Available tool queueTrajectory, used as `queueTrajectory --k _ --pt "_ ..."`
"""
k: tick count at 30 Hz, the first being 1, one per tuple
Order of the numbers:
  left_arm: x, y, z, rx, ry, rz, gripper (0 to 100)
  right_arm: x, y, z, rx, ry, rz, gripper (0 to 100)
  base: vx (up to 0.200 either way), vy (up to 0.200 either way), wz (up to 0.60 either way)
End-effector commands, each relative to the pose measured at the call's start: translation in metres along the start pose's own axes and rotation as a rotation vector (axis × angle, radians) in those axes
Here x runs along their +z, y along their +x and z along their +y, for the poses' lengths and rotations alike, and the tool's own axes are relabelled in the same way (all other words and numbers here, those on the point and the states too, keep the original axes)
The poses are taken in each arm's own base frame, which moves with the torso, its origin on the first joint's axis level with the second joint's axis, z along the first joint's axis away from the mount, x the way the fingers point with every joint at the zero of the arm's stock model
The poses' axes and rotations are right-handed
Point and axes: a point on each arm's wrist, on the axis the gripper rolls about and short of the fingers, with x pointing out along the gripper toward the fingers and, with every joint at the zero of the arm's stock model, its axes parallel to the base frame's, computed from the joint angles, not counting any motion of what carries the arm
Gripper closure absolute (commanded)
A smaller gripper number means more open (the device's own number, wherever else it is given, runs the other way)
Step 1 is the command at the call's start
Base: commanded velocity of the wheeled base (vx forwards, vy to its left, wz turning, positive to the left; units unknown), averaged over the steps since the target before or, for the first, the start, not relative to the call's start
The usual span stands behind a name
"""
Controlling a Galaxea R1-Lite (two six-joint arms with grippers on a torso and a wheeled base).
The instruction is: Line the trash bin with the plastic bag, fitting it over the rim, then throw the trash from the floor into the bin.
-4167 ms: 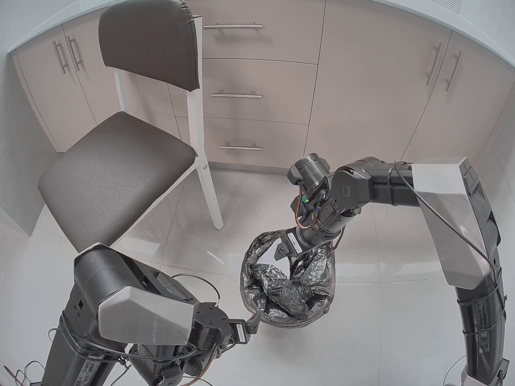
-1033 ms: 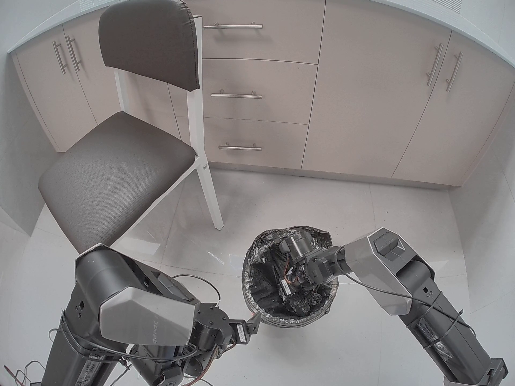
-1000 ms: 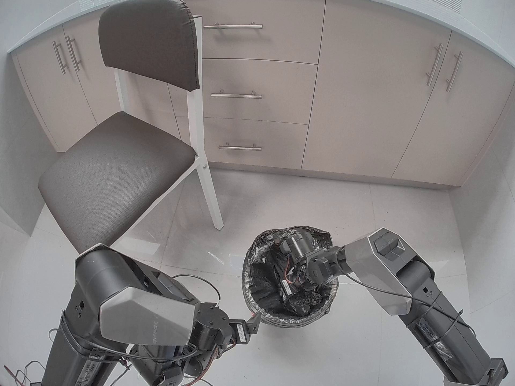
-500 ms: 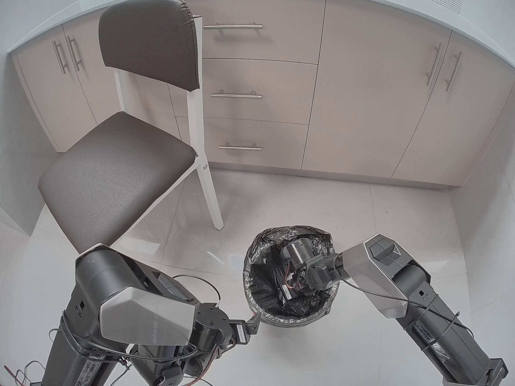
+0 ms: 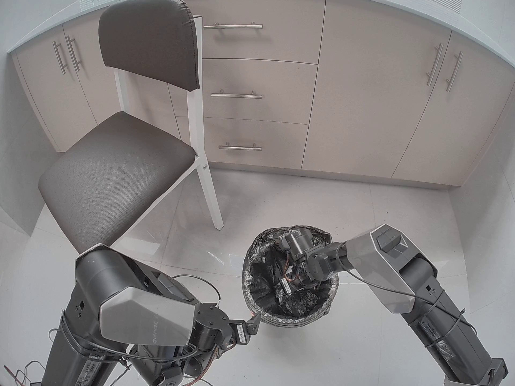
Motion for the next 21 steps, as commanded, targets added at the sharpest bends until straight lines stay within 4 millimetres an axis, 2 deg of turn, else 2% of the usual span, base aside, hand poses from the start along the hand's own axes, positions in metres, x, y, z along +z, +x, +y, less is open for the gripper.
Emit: queueTrajectory --k 1,6,12,14,16,17,19,21 --pt "-0.001 0.0 0.001 0.003 0.003 0.002 0 0.037 -0.061 0.006 0.013 -0.021 -0.039 100 0.0 0.0 0.0" --pt "-0.002 -0.003 0.001 0.005 0.006 0.009 0 0.049 -0.098 0.011 0.017 -0.049 -0.008 100 0.0 0.0 0.0" --pt "-0.003 -0.005 0.001 0.005 0.008 0.015 0 0.061 -0.122 0.01 -0.008 -0.088 -0.048 100 0.0 0.0 0.0" --pt "-0.005 -0.008 0.001 0.005 0.014 0.026 0 0.07 -0.144 0.006 -0.049 -0.096 -0.081 100 0.0 0.0 0.0" --pt "-0.005 -0.01 0.001 0.005 0.014 0.029 0 0.073 -0.154 0.004 -0.056 -0.099 -0.081 100 0.0 0.0 0.0" --pt "-0.007 -0.012 0.001 0.007 0.018 0.039 0 0.077 -0.175 0.0 -0.066 -0.103 -0.073 100 0.0 0.0 0.0" --pt "-0.008 -0.017 0.0 0.004 0.023 0.049 0 0.081 -0.204 -0.005 -0.085 -0.108 -0.066 100 0.0 0.0 0.0" --pt "-0.007 -0.021 0.0 0.001 0.025 0.051 0 0.084 -0.226 -0.009 -0.11 -0.111 -0.075 100 0.0 0.0 0.0"
